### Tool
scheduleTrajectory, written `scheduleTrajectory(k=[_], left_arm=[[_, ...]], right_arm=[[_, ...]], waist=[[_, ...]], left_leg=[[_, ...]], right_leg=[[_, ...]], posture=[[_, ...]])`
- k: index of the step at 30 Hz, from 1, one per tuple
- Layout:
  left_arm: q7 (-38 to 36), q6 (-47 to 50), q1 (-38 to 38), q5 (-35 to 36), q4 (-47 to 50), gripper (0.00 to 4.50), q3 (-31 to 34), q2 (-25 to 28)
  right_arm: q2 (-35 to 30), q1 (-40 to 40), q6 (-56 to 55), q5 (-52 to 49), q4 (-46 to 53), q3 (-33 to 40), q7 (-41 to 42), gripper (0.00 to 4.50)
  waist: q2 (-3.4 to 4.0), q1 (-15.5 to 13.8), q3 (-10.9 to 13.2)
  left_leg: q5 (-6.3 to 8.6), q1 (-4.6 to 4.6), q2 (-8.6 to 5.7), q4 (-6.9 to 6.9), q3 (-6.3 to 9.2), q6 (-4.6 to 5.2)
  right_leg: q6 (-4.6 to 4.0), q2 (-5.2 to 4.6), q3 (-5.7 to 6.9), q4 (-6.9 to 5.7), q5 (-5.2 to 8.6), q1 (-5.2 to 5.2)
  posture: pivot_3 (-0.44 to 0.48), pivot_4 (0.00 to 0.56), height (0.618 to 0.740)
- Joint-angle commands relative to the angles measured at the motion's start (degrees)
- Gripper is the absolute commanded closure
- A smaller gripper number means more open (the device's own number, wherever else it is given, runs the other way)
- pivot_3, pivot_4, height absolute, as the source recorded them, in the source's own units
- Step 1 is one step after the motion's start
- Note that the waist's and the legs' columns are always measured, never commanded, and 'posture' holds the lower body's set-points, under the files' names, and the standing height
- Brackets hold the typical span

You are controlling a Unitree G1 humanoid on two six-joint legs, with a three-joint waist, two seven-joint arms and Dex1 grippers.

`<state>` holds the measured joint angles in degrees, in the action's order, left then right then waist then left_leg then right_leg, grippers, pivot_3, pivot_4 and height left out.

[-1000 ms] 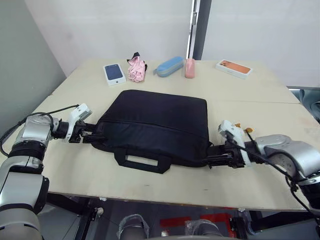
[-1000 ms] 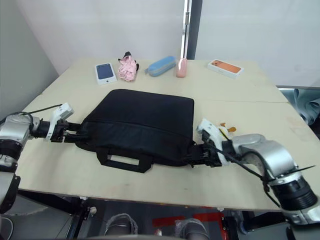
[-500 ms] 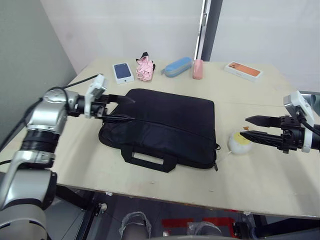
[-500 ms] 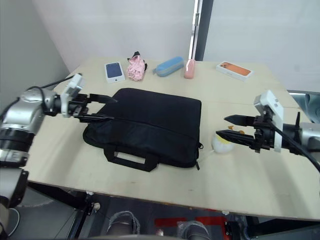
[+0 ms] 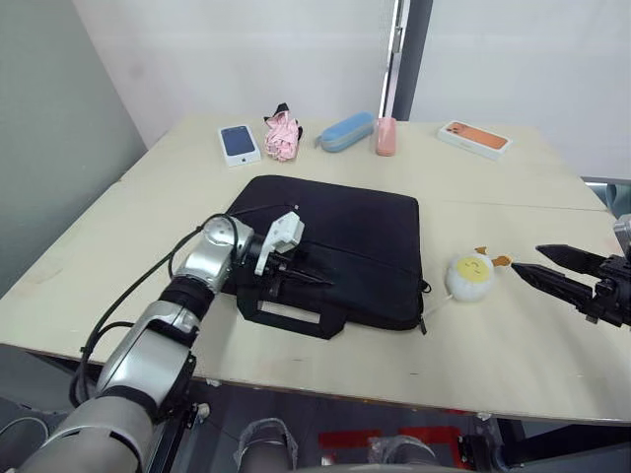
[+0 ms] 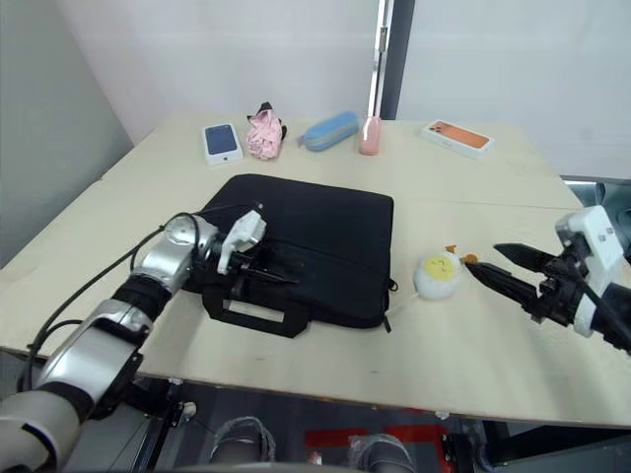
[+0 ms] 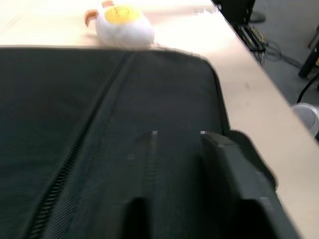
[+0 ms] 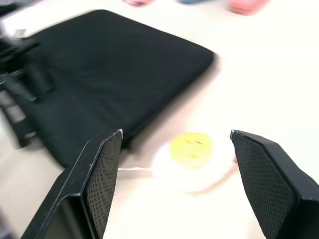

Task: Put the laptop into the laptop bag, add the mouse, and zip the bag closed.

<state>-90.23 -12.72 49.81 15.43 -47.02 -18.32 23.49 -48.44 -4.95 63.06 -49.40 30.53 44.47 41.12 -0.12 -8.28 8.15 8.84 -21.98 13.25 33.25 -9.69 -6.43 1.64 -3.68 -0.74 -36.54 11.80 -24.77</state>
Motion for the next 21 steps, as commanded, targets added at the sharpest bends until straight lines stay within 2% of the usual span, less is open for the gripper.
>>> scheduleTrajectory(k=[1, 7, 15, 21], left_arm=[[-1.2, -5.7, 2.1, -4.3, -4.5, 4.48, -0.2, -1.5], [-2.0, -8.2, 0.5, -7.0, -5.6, 4.48, 0.0, -2.0], [-0.2, -8.5, -2.4, -9.8, -2.5, 4.48, -0.5, -0.8], [1.8, -9.4, -3.4, -12.2, -1.7, 4.5, -1.2, -0.1]], right_arm=[[1.4, 4.9, 2.2, 1.8, -3.9, -6.1, -7.3, 0.84], [4.1, 16.4, 4.7, 6.2, -13.3, -18.7, -14.5, 0.84], [3.4, 19.3, 2.6, 12.9, -18.3, -30.0, -14.4, 0.84], [1.3, 20.0, -2.8, 19.9, -21.2, -37.6, -12.3, 2.72]], waist=[[0.05, 0.0, 0.0], [0.21, 0.2, -0.1], [0.23, 0.1, -0.1], [0.21, 0.7, -0.1]], left_leg=[[0.0, 0.01, -0.03, 0.02, 0.0, 0.0], [-0.03, 0.06, -0.1, 0.01, -0.06, 0.02], [-0.03, 0.08, -0.1, 0.0, -0.07, 0.02], [-0.02, 0.56, -0.1, -0.04, -0.08, 0.01]], right_leg=[[0.02, -0.02, -0.01, -0.01, -0.01, 0.0], [0.04, -0.09, -0.09, -0.1, -0.03, 0.05], [0.04, -0.09, -0.09, -0.08, -0.03, 0.08], [0.05, -0.11, -0.1, -0.01, -0.02, 0.57]], posture=[[0.0, 0.15, 0.74], [0.0, 0.15, 0.74], [0.0, 0.15, 0.74], [0.0, 0.15, 0.74]])
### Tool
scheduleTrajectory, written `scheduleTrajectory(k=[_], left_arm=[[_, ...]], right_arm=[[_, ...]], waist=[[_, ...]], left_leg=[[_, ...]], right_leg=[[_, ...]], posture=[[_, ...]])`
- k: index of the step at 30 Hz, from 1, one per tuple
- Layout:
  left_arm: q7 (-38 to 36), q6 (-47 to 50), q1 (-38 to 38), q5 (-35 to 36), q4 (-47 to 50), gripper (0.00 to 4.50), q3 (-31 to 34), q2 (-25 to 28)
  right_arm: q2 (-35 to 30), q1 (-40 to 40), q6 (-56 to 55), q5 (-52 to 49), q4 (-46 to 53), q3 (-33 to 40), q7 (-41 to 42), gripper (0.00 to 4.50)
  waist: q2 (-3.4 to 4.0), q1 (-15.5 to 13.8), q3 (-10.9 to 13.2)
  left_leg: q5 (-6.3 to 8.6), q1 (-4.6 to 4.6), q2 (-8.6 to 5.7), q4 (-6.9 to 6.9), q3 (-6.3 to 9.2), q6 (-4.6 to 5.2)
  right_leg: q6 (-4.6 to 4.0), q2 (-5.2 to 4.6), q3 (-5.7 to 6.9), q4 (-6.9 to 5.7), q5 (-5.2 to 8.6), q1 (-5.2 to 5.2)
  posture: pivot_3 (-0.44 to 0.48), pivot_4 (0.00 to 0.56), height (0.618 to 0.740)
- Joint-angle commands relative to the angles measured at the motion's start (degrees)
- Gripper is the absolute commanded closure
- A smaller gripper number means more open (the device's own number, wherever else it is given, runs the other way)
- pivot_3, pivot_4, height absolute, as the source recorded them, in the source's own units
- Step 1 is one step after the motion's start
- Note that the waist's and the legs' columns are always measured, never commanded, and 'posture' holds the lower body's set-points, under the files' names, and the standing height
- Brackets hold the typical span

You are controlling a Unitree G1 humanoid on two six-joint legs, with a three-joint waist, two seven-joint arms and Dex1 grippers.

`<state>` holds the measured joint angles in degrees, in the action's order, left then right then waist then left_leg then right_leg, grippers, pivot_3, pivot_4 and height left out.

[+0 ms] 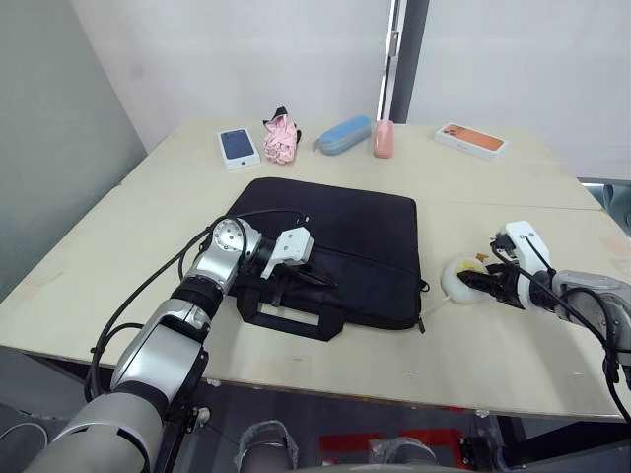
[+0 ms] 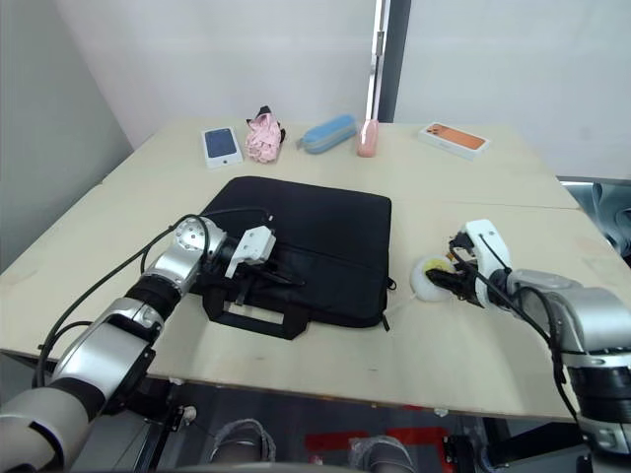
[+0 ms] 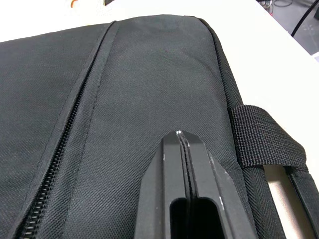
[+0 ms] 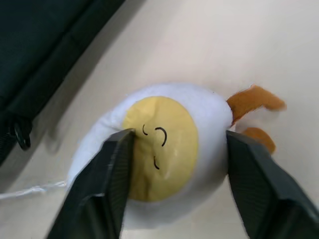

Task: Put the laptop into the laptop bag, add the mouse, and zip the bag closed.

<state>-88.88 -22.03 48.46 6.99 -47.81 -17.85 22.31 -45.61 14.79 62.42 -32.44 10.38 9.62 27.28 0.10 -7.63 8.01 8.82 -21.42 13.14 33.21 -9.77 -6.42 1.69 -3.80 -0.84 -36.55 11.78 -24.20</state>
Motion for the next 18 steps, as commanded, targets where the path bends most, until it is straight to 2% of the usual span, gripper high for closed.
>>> scheduleTrajectory(k=[1, 5, 18], left_arm=[[0.7, -0.4, -2.2, -4.5, -0.9, 4.5, -1.9, 1.3], [1.0, -1.2, -3.0, -6.3, -0.9, 4.5, -3.0, 1.8], [-1.6, -3.9, -6.6, -11.1, -2.5, 4.5, -7.5, 3.5]], right_arm=[[-2.0, 0.6, -3.2, 3.5, -1.1, -3.6, 2.5, 3.07], [-2.1, 2.8, -4.6, 4.7, -1.8, -5.1, 4.4, 4.41], [1.8, 20.1, -10.8, 14.5, -15.8, -12.7, 4.8, 4.46]], waist=[[-0.02, 0.2, 0.0], [-0.02, 0.8, 0.0], [0.15, 2.0, -0.5]], left_leg=[[0.01, 0.29, 0.0, -0.11, -0.02, -0.01], [0.01, 0.4, 0.0, -0.2, -0.02, -0.01], [0.02, 0.42, -0.02, -0.28, -0.07, 0.0]], right_leg=[[0.01, 0.0, 0.0, 0.14, 0.01, 0.28], [0.01, 0.0, 0.01, 0.35, 0.0, 0.52], [0.0, -0.02, 0.01, 0.44, -0.01, 0.54]], posture=[[0.0, 0.15, 0.74], [0.0, 0.15, 0.74], [0.0, 0.15, 0.74]])
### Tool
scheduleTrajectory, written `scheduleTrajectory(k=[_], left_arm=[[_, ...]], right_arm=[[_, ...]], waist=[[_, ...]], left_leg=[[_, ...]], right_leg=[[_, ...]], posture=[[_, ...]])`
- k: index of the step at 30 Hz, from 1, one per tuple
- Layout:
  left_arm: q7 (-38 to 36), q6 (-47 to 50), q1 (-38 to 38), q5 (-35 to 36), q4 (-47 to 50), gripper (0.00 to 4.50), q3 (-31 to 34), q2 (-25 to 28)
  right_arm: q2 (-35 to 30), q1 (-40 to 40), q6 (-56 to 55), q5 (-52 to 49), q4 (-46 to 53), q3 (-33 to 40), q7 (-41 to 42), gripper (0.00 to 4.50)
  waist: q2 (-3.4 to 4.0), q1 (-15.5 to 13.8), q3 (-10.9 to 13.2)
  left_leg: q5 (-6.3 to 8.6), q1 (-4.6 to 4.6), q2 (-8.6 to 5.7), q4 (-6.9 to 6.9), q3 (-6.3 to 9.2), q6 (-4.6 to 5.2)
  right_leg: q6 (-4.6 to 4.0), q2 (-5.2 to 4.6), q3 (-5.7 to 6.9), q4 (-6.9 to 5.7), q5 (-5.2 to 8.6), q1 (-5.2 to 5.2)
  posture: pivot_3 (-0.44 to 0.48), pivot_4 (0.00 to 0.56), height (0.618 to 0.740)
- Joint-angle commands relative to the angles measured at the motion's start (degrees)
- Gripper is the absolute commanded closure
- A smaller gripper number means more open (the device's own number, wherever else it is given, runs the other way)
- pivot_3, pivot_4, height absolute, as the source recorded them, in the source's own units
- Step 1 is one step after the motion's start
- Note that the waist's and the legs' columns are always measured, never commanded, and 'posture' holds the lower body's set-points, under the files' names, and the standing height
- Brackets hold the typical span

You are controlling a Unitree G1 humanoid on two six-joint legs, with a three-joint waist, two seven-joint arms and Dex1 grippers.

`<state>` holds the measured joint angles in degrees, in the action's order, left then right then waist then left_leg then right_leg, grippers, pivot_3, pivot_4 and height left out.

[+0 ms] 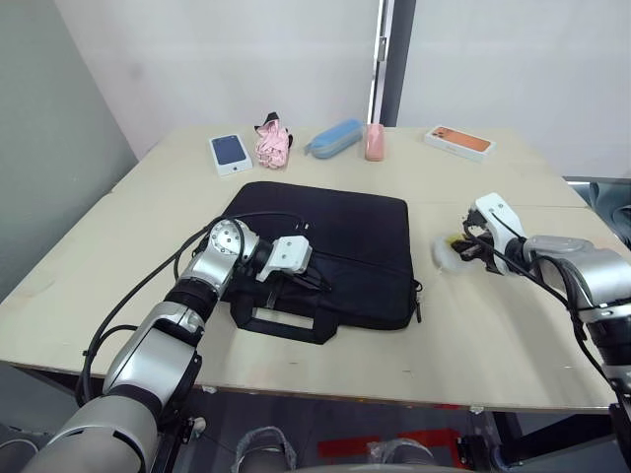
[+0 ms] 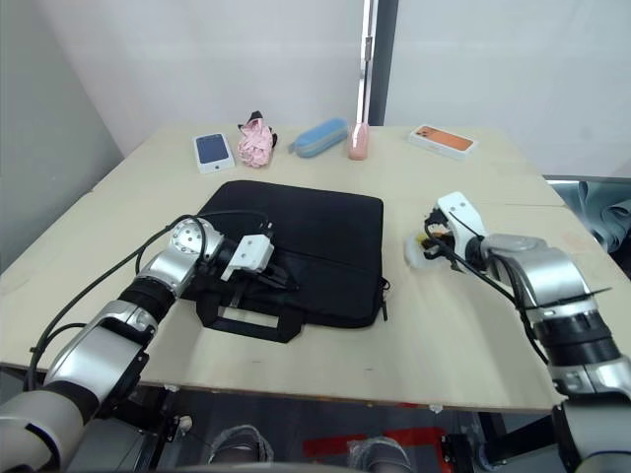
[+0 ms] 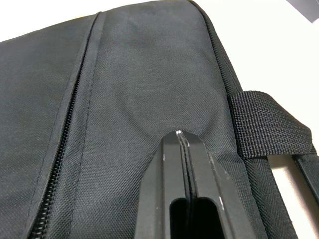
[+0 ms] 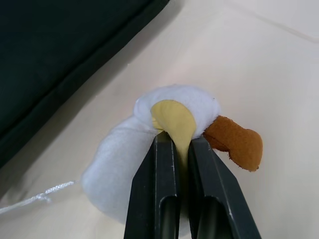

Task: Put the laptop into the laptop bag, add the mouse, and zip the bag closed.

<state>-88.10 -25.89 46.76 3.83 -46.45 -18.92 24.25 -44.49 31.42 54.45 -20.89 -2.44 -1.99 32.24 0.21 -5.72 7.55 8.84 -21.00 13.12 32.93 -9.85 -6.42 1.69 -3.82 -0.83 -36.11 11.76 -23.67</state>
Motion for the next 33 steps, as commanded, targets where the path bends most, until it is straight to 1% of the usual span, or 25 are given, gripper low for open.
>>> scheduleTrajectory(k=[1, 7, 11, 15, 17, 20, 24, 27, 29, 31, 32, 33], left_arm=[[-2.7, -0.7, -5.3, -8.2, -3.9, 4.5, -6.9, 1.8], [-2.9, -1.3, -5.6, -8.0, -4.1, 4.5, -7.1, 2.0], [-2.7, -0.7, -5.3, -7.2, -4.0, 4.5, -6.6, 1.4], [-2.7, 0.1, -5.4, -6.1, -3.2, 4.5, -5.8, 0.9], [-2.7, 0.8, -5.3, -5.5, -2.8, 4.5, -5.3, 0.7], [-3.0, 5.0, -4.6, -1.8, -0.1, 4.5, -2.8, 0.0], [-3.7, 13.4, -4.2, 3.9, 7.5, 4.5, 0.6, -0.2], [-2.2, 21.0, -4.0, 8.1, 15.2, 4.5, 3.3, -0.2], [-0.4, 25.7, -4.1, 11.3, 21.1, 4.5, 5.3, -0.2], [2.0, 29.9, -4.5, 13.9, 26.7, 4.5, 7.2, 0.1], [3.2, 31.8, -4.7, 15.0, 29.4, 4.25, 8.4, 0.5], [4.4, 34.5, -4.9, 16.4, 31.8, 3.96, 9.6, 1.1]], right_arm=[[1.2, 4.7, -4.0, 4.2, -4.4, -2.0, -0.2, 4.46], [4.5, 10.3, -8.3, 8.4, -12.2, -2.1, -2.0, 4.46], [4.4, 8.9, -7.1, 7.2, -9.4, -2.5, 2.1, 4.46], [2.7, 4.8, -3.0, 3.4, -4.3, -0.6, 7.3, 3.07], [2.4, 3.9, -1.5, 2.2, -3.0, 0.9, 7.9, 2.41], [-0.9, 1.4, 0.0, 0.7, -0.8, 3.2, 10.4, 1.31], [-5.7, 1.7, 0.5, -0.6, -2.6, 7.4, 12.5, 0.03], [-9.1, 2.5, 2.6, -3.7, -2.6, 11.2, 15.7, 0.03], [-11.8, 1.6, 4.1, -5.7, -1.2, 12.6, 18.4, 0.03], [-14.0, 0.1, 4.6, -7.1, -0.3, 14.1, 20.3, 0.03], [-14.9, -1.1, 4.5, -7.5, 0.2, 15.0, 20.7, 0.01], [-15.7, -2.4, 4.5, -8.0, 0.8, 16.0, 21.3, 0.0]], waist=[[0.07, 0.2, -0.1], [0.11, 0.5, -0.5], [0.11, 0.4, -0.5], [0.1, 0.3, -0.7], [0.1, 0.2, -0.7], [0.1, 0.0, -0.7], [0.06, -0.2, -0.6], [0.04, -0.2, -0.2], [0.01, -0.2, 0.3], [-0.06, -0.3, 0.4], [-0.06, -0.3, 0.4], [-0.08, -0.3, 0.4]], left_leg=[[0.0, 0.0, 0.0, -0.02, -0.01, 0.0], [0.0, 0.04, 0.0, -0.16, -0.08, -0.01], [0.0, 0.05, 0.0, -0.21, -0.1, -0.01], [0.0, 0.05, 0.01, -0.39, -0.12, -0.01], [0.0, 0.07, 0.01, -0.51, -0.15, 0.0], [0.0, 0.03, -0.02, -0.56, -0.17, 0.0], [0.01, -0.07, -0.02, -0.72, -0.24, 0.01], [0.0, -0.18, -0.02, -0.79, -0.26, 0.01], [0.0, -0.24, 0.01, -0.84, -0.27, 0.01], [-0.01, -0.5, 0.06, -0.85, -0.25, 0.02], [-0.06, -0.8, 0.07, -0.83, -0.23, 0.11], [-0.28, -0.99, 0.07, -0.82, -0.22, 0.45]], right_leg=[[0.0, 0.0, 0.0, 0.02, 0.0, 0.0], [0.0, 0.01, -0.02, 0.09, 0.0, -0.03], [0.0, 0.01, -0.04, 0.13, 0.0, -0.03], [0.0, 0.03, -0.02, 0.3, 0.0, -0.02], [0.0, 0.03, -0.02, 0.41, 0.0, -0.01], [0.0, 0.01, -0.03, 0.5, 0.0, -0.03], [-0.01, 0.0, -0.03, 0.68, 0.0, -0.18], [-0.01, 0.03, -0.02, 0.7, -0.01, -0.38], [-0.01, 0.08, -0.02, 0.74, -0.01, -0.44], [-0.03, 0.13, 0.01, 0.73, -0.01, -0.71], [-0.04, 0.15, 0.03, 0.73, -0.01, -0.93], [-0.05, 0.16, 0.04, 0.72, -0.02, -1.14]], posture=[[0.0, 0.15, 0.74], [0.0, 0.15, 0.74], [0.0, 0.15, 0.74], [0.0, 0.15, 0.74], [0.0, 0.15, 0.74], [0.0, 0.15, 0.74], [0.0, 0.15, 0.74], [0.0, 0.15, 0.74], [0.0, 0.15, 0.74], [0.0, 0.15, 0.74], [0.0, 0.15, 0.74], [0.0, 0.15, 0.74]])
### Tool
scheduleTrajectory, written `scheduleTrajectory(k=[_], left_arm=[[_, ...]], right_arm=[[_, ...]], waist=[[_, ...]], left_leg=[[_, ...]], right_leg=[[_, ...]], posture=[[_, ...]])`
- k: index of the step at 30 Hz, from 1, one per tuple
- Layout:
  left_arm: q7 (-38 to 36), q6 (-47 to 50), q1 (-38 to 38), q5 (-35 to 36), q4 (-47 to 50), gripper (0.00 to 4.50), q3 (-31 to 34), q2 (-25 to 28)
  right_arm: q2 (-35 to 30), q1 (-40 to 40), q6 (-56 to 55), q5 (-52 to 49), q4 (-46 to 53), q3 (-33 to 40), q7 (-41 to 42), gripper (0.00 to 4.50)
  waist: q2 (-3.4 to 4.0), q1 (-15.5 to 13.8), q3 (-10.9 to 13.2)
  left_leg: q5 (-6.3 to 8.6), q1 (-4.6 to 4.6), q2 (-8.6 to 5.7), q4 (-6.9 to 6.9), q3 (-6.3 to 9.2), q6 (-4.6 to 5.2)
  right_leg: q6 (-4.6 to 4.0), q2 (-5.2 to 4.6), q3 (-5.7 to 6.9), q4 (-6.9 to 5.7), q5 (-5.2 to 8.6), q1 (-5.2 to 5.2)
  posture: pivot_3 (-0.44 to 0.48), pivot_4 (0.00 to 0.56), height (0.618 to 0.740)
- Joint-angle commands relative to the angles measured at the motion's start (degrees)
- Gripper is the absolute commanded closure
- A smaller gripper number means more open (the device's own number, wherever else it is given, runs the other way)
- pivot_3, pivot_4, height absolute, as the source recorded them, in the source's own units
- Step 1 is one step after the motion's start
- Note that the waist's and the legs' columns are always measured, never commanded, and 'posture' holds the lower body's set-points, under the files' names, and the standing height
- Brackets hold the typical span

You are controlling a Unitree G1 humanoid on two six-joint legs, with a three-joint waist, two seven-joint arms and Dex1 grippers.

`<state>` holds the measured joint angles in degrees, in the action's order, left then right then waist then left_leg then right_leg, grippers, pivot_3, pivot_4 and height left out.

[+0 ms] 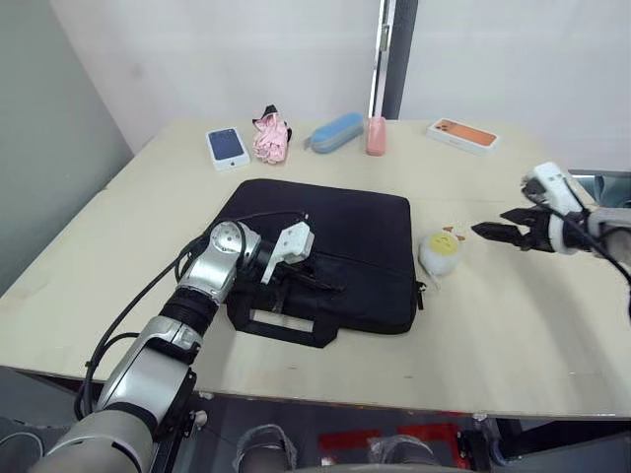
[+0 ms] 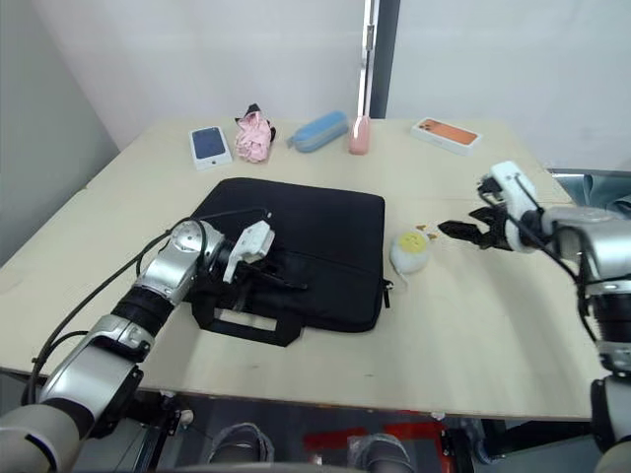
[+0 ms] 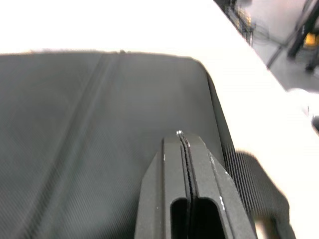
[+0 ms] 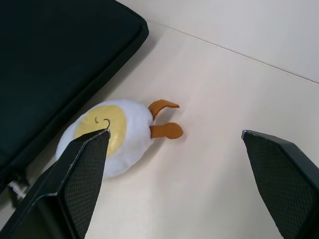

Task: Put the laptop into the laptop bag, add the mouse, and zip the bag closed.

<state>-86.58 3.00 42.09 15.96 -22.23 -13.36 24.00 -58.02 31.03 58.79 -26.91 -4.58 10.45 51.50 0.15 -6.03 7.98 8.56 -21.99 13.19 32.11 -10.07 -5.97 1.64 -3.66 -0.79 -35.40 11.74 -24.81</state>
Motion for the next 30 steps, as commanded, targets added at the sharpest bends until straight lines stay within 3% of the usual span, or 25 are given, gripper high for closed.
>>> scheduleTrajectory(k=[1, 6, 11, 16, 18, 21, 30], left_arm=[[3.7, 8.0, -0.5, 5.6, 9.7, 3.73, 5.3, 2.2], [3.8, 15.9, -4.0, 11.1, 17.1, 1.87, 12.8, 12.0], [3.3, 22.8, -10.9, 13.5, 16.7, 0.14, 21.7, 26.0], [1.4, 21.1, -25.3, 9.0, 8.5, 0.06, 29.8, 40.7], [0.0, 20.5, -30.0, 9.2, 5.7, 0.06, 32.6, 43.5], [0.6, 19.9, -34.0, 9.7, 3.0, 0.06, 36.0, 44.2], [4.7, 21.3, -31.7, 10.5, -5.9, 0.06, 39.5, 43.6]], right_arm=[[-2.8, -3.6, 0.1, -2.5, 3.8, 4.8, 2.6, 0.0], [-4.8, -14.0, -1.5, -6.5, 11.2, 13.6, 7.2, 0.0], [-3.8, -22.3, -5.1, -7.3, 16.7, 19.4, 8.4, 0.0], [-2.9, -29.7, -10.4, -6.6, 17.9, 23.4, 10.6, 0.0], [-2.7, -31.0, -11.8, -6.8, 17.3, 24.4, 10.9, 0.0], [-2.4, -32.3, -13.6, -7.2, 17.5, 24.1, 11.7, 0.0], [-1.5, -31.5, -15.3, -7.5, 17.7, 21.5, 10.5, 0.0]], waist=[[-0.04, 0.0, 0.0], [-0.01, 0.5, 0.1], [0.04, 0.5, 0.1], [0.02, 0.6, 0.1], [0.01, 0.6, 0.1], [0.0, 0.0, 0.1], [-0.05, 0.0, 0.1]], left_leg=[[-0.05, -0.13, 0.0, 0.0, 0.0, 0.09], [0.05, -0.16, 0.13, -0.06, -0.04, 0.03], [0.08, -0.09, 0.18, 0.01, -0.06, -0.03], [0.38, -0.04, 0.17, 0.05, -0.06, -0.49], [0.38, -0.05, 0.16, 0.04, -0.07, -0.48], [0.38, -0.01, 0.15, 0.06, -0.02, -0.47], [0.36, 0.04, 0.13, 0.34, 0.03, -0.43]], right_leg=[[0.0, 0.01, 0.0, -0.01, -0.01, -0.13], [-0.07, 0.15, 0.0, -0.01, 0.06, -0.26], [-0.07, 0.16, -0.03, -0.07, 0.07, -0.25], [-0.04, 0.14, -0.04, -0.04, 0.09, -0.2], [-0.02, 0.13, -0.04, -0.01, 0.1, -0.2], [-0.01, 0.1, 0.01, -0.01, 0.1, -0.13], [-0.03, 0.05, 0.01, -0.29, 0.09, -0.05]], posture=[[0.0, 0.15, 0.74], [0.0, 0.15, 0.74], [0.0, 0.15, 0.74], [0.0, 0.15, 0.74], [0.0, 0.15, 0.74], [0.0, 0.15, 0.74], [0.0, 0.15, 0.74]])
